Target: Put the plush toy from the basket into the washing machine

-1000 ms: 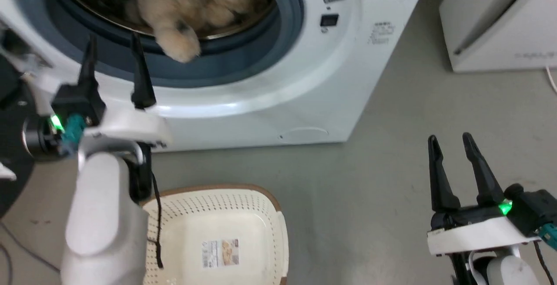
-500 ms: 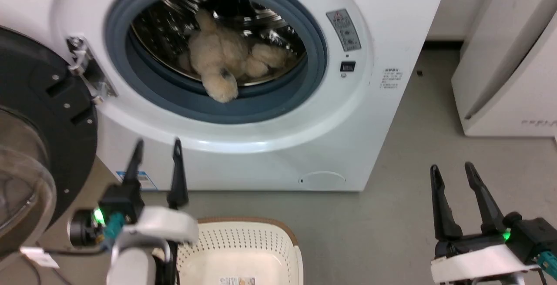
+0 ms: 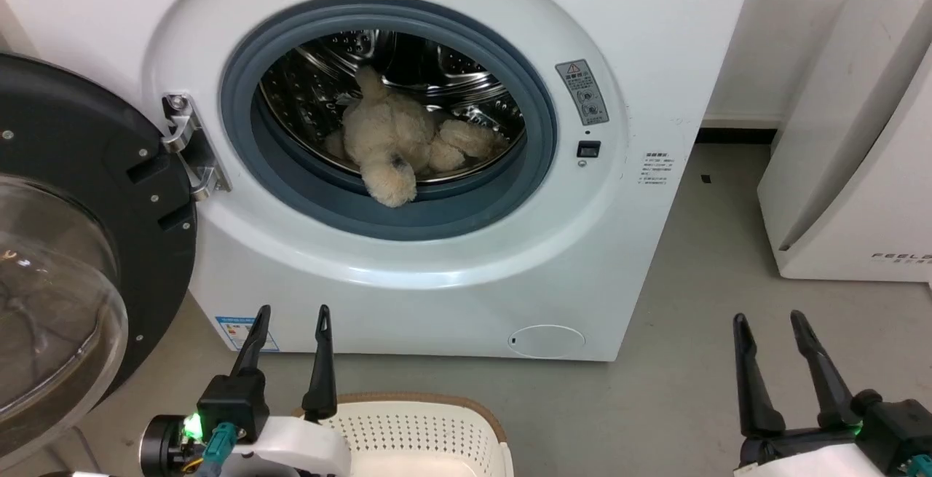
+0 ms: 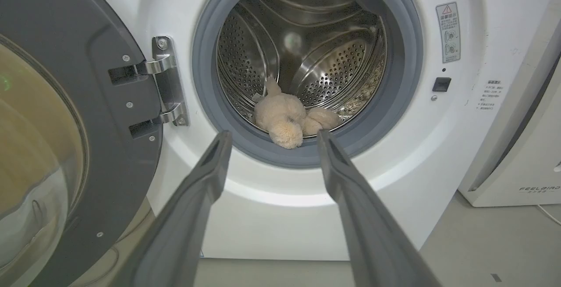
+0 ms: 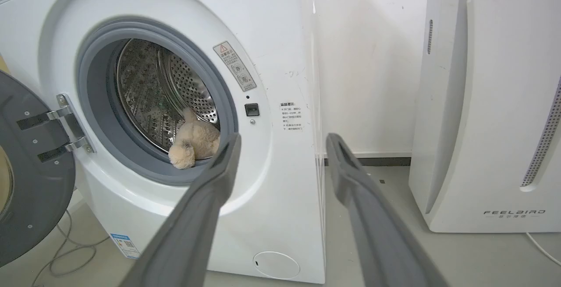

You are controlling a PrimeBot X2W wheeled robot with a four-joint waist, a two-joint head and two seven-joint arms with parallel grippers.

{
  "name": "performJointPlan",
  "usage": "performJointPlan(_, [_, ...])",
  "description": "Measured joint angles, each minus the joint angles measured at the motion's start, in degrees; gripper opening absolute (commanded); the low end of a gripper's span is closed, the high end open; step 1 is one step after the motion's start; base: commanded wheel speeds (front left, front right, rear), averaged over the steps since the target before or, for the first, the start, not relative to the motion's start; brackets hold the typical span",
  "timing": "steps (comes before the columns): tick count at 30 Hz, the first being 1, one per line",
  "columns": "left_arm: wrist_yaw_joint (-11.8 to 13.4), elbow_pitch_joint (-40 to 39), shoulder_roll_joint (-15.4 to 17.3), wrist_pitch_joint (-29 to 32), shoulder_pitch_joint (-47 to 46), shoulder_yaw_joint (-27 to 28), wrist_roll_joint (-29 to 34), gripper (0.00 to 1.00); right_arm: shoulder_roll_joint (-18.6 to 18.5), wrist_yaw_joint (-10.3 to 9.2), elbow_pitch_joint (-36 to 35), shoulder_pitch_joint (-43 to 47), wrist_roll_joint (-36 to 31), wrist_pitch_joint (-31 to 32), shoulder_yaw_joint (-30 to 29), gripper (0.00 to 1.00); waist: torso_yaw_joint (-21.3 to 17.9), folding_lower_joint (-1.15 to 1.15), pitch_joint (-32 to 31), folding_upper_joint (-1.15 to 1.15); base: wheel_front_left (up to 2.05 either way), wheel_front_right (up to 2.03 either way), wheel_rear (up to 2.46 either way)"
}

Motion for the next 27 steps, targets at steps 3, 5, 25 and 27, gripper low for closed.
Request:
performJointPlan(3, [0.1,-0.2,0.0,0.0,0.6,0.2,0.0,1.00,0.0,0.00,0.0,0.6,0.0,0.0,-0.1,1.00,-0.3,0.00,-0.2,0.00,0.00,0.00,0.00])
performJointPlan(5, [0.1,-0.1,0.0,0.1,1.0,0.2,-0.3,0.00,0.0,0.00,0.1,0.7,0.1,0.0,-0.1,0.00,-0.4,0.00,-0.3,0.00,0.00,0.00,0.00])
performJointPlan(25, [0.0,-1.0,0.0,2.0,1.0,0.3,-0.1,0.00,0.0,0.00,0.1,0.5,-0.9,1.9,0.0,0.00,-0.7,0.01,-0.3,0.00,0.00,0.00,0.00])
performJointPlan(27, [-0.1,-1.2,0.0,2.1,1.0,0.3,0.1,0.00,0.0,0.00,0.1,0.5,-1.3,2.0,0.0,0.00,-0.7,0.01,-0.3,0.00,0.00,0.00,0.00])
